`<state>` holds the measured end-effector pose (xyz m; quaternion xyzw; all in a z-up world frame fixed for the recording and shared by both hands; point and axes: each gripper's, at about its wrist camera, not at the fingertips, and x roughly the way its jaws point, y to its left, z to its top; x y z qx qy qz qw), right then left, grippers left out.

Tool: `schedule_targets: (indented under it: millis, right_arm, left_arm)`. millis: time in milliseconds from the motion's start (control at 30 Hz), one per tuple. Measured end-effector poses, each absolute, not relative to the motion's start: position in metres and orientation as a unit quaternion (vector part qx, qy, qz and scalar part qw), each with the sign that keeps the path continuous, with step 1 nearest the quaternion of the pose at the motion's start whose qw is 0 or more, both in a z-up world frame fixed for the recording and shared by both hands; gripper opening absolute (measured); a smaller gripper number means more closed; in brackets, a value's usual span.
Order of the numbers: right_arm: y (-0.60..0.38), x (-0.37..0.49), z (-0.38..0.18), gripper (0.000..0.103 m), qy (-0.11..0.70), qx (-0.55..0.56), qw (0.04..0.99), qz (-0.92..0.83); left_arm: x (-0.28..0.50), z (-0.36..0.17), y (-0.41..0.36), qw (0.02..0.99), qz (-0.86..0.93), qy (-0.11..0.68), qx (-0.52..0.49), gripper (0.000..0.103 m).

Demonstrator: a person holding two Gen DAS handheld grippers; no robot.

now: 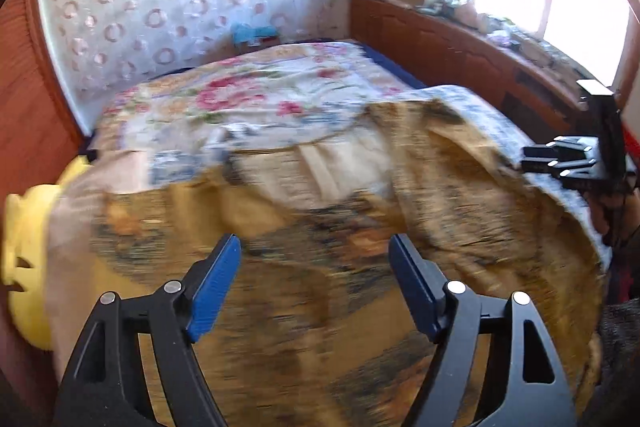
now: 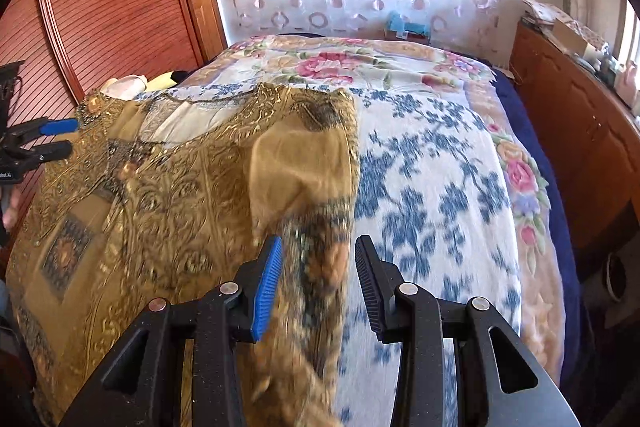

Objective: Fold small clothes

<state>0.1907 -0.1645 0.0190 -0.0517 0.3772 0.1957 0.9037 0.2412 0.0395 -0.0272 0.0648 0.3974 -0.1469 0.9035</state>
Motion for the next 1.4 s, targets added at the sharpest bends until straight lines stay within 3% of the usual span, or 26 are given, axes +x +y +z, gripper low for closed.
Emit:
schedule_targets:
  millis: [500, 533, 700, 833, 1233, 1367, 1400]
  right_arm:
    - [-0.139, 0.282, 0.019, 0.039, 0.394, -0.085, 0.891, 0.207]
    - [-0.137, 0.287, 0.017, 0.039, 0.394, -0.086, 0.891, 0.210]
    - [-0.126, 0.312, 0.009, 0.039, 0.398, -0.087, 0.888, 0.214]
    - [-0.121, 0.323, 0.003, 0.039, 0.400, -0.092, 0.888, 0.207]
    - [-0.116, 0.338, -0.002, 0.039, 0.395, -0.084, 0.895, 0.187]
    - [-0.117, 0.340, -0.003, 0.039, 0.399, -0.086, 0.891, 0.198]
    - [-0.117, 0.339, -0.002, 0.028, 0.398, -0.091, 0.891, 0.198]
  left_arm:
    - [0.287, -0.051, 0.141, 0.904, -0.046, 0.422, 0.055, 0.077]
    - [0.287, -0.052, 0.144, 0.904, -0.047, 0.422, 0.051, 0.075]
    - [0.285, -0.057, 0.150, 0.905, -0.060, 0.420, 0.033, 0.038]
    - [0.284, -0.054, 0.151, 0.908, -0.061, 0.413, 0.031, 0.021]
    - [0.290, -0.059, 0.151, 0.903, -0.039, 0.425, 0.047, 0.018]
    - [0.287, -0.056, 0.145, 0.905, -0.037, 0.420, 0.051, 0.006]
    - [0.285, -0.052, 0.142, 0.907, -0.044, 0.415, 0.051, 0.005]
